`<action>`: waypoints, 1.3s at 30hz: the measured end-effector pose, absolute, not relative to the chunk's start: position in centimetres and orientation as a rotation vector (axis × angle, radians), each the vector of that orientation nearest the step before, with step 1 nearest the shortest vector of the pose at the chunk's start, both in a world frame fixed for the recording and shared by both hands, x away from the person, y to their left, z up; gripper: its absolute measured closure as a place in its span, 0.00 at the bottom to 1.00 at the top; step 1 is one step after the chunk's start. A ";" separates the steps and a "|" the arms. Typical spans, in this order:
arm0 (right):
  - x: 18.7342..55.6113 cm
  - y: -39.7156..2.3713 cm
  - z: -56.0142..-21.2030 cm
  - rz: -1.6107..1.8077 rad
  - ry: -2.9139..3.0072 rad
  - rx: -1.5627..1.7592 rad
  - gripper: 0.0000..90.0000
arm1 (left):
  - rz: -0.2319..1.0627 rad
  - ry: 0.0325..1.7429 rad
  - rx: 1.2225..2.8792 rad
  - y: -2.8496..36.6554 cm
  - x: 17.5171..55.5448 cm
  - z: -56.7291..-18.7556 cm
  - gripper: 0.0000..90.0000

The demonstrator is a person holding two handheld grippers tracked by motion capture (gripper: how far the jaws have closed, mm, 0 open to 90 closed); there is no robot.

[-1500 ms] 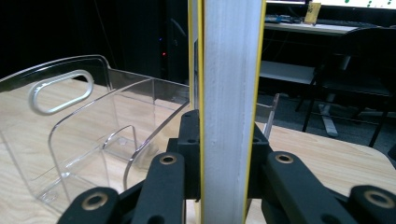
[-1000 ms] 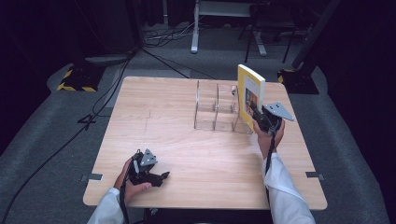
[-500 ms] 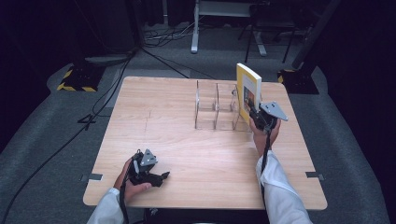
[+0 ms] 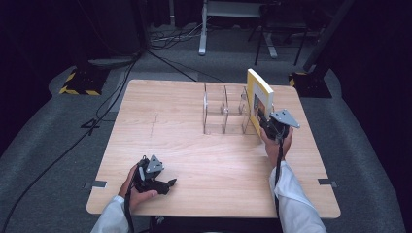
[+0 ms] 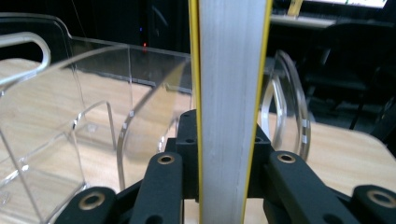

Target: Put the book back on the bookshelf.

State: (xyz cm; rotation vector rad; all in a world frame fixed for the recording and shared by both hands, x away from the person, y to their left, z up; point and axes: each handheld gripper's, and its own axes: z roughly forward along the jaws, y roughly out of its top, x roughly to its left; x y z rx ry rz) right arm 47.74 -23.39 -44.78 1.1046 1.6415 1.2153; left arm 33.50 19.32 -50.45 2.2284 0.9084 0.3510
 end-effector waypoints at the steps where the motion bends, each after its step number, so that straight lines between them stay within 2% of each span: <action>1: 47.7 -23.5 -44.9 1.214 1.650 1.120 0.84 | 0.351 0.908 2.229 19.3 33.5 -50.5 0.18; 13: 47.7 -24.6 -45.4 1.194 1.702 1.161 0.80 | 0.352 0.908 2.229 19.3 33.5 -50.5 0.18; 19: 47.6 -25.0 -45.2 1.187 1.707 1.155 0.84 | 0.353 0.907 2.230 19.3 33.5 -50.4 0.18; 39: 48.1 -25.0 -45.2 1.248 1.635 1.150 0.85 | 0.348 0.896 2.233 19.3 33.5 -50.4 0.19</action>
